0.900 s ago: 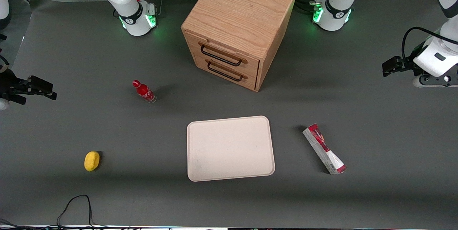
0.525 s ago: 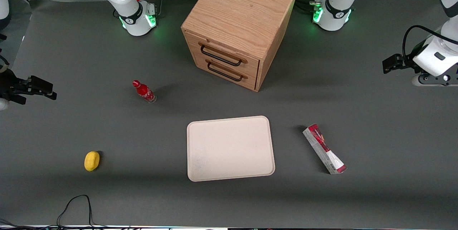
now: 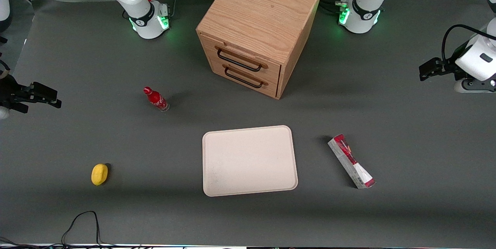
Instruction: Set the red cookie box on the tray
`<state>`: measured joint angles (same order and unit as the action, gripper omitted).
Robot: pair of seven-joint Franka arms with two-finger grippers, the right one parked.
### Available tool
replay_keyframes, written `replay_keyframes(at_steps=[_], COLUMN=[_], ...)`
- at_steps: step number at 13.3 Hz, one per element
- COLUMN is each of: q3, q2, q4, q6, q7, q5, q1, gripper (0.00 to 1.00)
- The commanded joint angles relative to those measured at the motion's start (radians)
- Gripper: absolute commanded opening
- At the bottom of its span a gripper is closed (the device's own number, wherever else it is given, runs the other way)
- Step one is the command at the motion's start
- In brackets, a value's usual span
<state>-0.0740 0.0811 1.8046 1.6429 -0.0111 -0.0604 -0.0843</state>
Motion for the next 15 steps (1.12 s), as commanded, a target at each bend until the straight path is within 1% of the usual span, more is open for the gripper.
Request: replay_keyframes(at_steps=[1,3,4,5,6,8,10,11,12,15], q3=[-0.012,0.003,0.016,0.023,0.031,0.075,0.127,0.154,0.158,0.157], q2=[-0.020,-0.041,-0.075,-0.121,-0.167,-0.278,-0.409,-0.455,-0.483,-0.494], q4=[-0.048,-0.089,-0.143,-0.210,-0.275,-0.408,-0.548,-0.595,-0.619,-0.611], q6=[-0.035,-0.060,-0.096,-0.129,-0.152,-0.161,-0.163,-0.160,-0.155,-0.147], q7=[-0.007,-0.003,0.015,0.070,0.162,0.383,0.700,0.809,0.854,0.850], q5=[0.008,0.016,0.028,0.040,0.048,0.069,0.092,0.093,0.093,0.085], q1=[-0.025,-0.038,-0.058,-0.087,-0.116,-0.172,-0.193,-0.193,-0.193,-0.184], gripper=[1.00,1.00,1.00,1.00,1.00,1.00,1.00,1.00,1.00,1.00])
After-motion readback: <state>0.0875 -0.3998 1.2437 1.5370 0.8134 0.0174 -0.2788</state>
